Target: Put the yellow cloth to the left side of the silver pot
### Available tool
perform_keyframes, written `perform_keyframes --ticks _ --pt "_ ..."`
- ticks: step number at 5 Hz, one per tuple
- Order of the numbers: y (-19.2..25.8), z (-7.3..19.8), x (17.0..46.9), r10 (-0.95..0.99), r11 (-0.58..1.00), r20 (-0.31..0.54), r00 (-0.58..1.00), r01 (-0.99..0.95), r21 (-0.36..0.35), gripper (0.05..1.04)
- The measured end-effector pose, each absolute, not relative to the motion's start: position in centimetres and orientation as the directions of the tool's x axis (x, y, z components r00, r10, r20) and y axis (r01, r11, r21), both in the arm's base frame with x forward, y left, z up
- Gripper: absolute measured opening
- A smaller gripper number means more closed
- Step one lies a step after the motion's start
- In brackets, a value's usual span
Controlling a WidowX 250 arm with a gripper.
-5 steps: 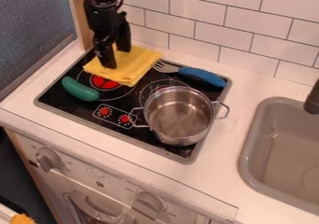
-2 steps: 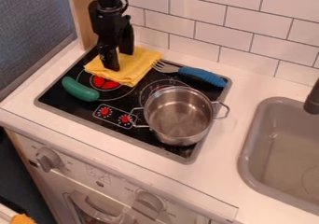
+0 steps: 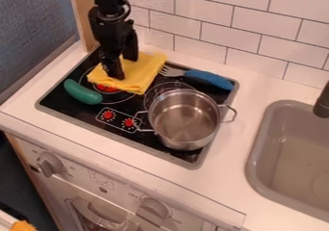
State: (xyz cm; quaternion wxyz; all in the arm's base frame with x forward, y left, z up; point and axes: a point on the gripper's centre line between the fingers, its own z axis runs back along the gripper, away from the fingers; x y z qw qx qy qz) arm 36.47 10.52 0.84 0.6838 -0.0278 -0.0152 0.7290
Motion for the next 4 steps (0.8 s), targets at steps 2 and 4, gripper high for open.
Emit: perform_keyframes --ticks 2,4 --pt "7.0 0.9 33.7 0.999 -0.053 0.004 -0.053 -0.998 -0.013 1.001" --pt "3.9 1.0 31.3 0.999 -0.037 0.007 -0.037 -0.999 0.001 1.001"
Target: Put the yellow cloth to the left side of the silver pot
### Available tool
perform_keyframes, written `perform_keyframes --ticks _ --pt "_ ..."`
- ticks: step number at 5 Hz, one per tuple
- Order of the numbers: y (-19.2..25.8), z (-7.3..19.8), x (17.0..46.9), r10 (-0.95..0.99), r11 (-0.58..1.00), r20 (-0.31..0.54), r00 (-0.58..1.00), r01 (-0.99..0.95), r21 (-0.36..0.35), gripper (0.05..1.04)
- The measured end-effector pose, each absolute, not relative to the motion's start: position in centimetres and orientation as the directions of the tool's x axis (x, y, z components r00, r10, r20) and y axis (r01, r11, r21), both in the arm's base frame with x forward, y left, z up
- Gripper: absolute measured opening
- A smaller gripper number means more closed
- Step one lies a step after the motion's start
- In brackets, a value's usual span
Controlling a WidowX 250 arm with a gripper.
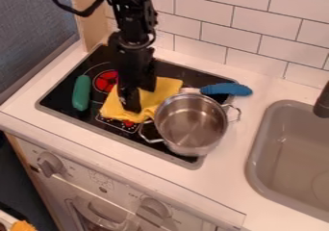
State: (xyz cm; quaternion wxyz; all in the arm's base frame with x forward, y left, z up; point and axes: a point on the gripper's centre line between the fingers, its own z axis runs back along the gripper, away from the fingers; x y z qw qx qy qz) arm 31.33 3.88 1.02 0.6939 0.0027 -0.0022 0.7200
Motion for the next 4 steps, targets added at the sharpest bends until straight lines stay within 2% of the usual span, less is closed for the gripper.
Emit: perform_keyframes --ticks 2,4 --pt "2.6 1.1 30.3 1.000 -0.019 -0.002 -0.019 -1.000 0.001 1.001" --pt "4.0 3.3 30.3 0.999 -0.050 0.016 -0.051 -0.998 -0.037 0.999"
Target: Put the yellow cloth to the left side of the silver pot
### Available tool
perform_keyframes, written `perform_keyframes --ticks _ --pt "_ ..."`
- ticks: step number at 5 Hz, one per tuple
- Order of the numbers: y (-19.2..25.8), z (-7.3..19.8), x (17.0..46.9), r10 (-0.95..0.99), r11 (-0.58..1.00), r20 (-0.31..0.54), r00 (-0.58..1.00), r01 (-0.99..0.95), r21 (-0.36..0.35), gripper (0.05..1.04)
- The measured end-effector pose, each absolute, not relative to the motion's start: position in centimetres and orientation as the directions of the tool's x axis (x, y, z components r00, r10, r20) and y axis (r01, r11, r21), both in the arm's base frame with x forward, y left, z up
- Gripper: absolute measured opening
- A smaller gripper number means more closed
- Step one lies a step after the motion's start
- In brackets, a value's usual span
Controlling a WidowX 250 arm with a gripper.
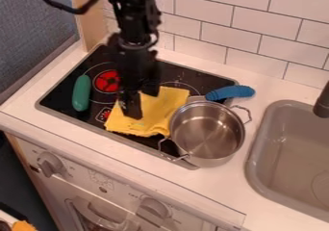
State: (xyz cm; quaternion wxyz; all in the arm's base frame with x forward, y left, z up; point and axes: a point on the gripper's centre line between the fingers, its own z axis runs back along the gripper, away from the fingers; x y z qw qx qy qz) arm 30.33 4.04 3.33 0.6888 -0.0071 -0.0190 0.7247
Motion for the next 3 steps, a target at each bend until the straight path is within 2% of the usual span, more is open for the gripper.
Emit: perform_keyframes --ticks 2,3 --pt "4.5 7.1 30.4 0.997 -0.063 0.040 -0.067 -0.993 -0.097 1.000" --pt "4.2 9.1 30.5 0.999 -0.035 0.029 -0.040 -0.988 -0.151 0.999"
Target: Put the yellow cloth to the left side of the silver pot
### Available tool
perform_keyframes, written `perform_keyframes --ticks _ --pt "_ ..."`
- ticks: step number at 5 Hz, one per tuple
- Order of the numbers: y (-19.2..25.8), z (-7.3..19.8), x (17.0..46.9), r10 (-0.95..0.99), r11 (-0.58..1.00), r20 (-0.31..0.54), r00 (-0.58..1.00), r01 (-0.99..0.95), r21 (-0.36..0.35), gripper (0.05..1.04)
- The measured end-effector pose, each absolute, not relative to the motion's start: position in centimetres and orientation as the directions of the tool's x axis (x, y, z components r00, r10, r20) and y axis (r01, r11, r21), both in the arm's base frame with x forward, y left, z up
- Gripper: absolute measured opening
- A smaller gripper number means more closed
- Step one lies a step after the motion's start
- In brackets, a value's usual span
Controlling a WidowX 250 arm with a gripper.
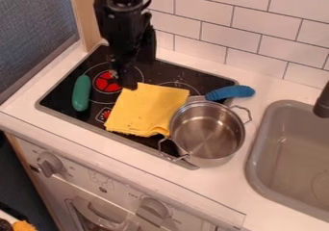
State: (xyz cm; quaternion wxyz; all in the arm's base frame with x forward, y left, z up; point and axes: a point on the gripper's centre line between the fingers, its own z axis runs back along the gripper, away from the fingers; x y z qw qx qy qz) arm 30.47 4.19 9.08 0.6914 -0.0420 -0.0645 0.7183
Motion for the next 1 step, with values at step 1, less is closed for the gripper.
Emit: perform_keyframes --ticks 1 --pt "4.16 9.14 30.41 0.999 -0.032 0.028 -0.036 -0.988 -0.151 0.999"
